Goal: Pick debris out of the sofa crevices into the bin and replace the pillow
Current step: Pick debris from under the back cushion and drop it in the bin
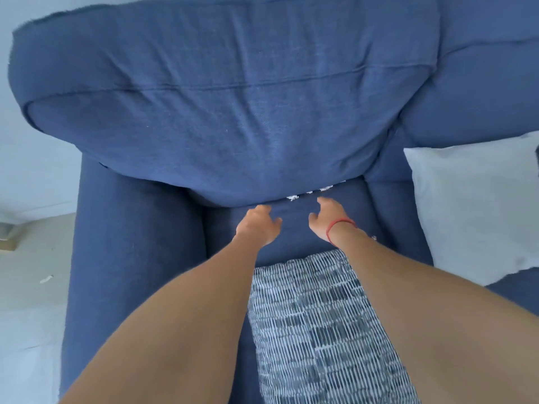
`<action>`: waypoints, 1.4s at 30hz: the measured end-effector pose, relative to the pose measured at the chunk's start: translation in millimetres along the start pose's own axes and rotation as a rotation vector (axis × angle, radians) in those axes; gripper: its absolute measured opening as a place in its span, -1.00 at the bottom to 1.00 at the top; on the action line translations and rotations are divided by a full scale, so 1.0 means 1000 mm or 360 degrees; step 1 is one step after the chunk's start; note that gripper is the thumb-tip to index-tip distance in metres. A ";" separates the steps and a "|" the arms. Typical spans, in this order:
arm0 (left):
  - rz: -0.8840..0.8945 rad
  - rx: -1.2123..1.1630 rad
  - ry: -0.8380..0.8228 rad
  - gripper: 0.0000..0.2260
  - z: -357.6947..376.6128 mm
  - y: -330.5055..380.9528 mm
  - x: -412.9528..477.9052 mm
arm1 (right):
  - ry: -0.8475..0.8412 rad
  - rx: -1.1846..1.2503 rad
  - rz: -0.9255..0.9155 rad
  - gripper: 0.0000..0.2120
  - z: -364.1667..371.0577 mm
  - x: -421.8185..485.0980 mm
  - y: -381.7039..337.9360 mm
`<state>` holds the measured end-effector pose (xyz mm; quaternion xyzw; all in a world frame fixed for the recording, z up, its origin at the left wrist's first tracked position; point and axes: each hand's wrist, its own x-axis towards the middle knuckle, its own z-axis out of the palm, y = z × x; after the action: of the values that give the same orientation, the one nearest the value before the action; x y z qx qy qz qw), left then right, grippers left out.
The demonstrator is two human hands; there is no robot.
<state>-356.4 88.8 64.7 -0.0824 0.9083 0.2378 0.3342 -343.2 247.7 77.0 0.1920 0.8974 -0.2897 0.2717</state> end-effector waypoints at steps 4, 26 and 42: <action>-0.0022 -0.0007 -0.0084 -0.50 0.016 0.021 0.022 | -0.0113 -0.0002 0.0075 -0.55 -0.005 0.031 0.014; 0.0029 0.0189 -0.0278 -0.28 0.120 0.031 0.185 | -0.0456 -0.0573 -0.0170 -0.24 0.052 0.208 0.050; 0.0058 -0.0223 0.0186 -0.77 0.089 0.011 0.134 | 0.0011 -0.0340 -0.0150 -0.78 0.058 0.161 0.029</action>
<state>-411.4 142.8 -77.1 -0.1027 0.9087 0.3015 0.2697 -431.9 263.8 -71.0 0.1206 0.9321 -0.2043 0.2736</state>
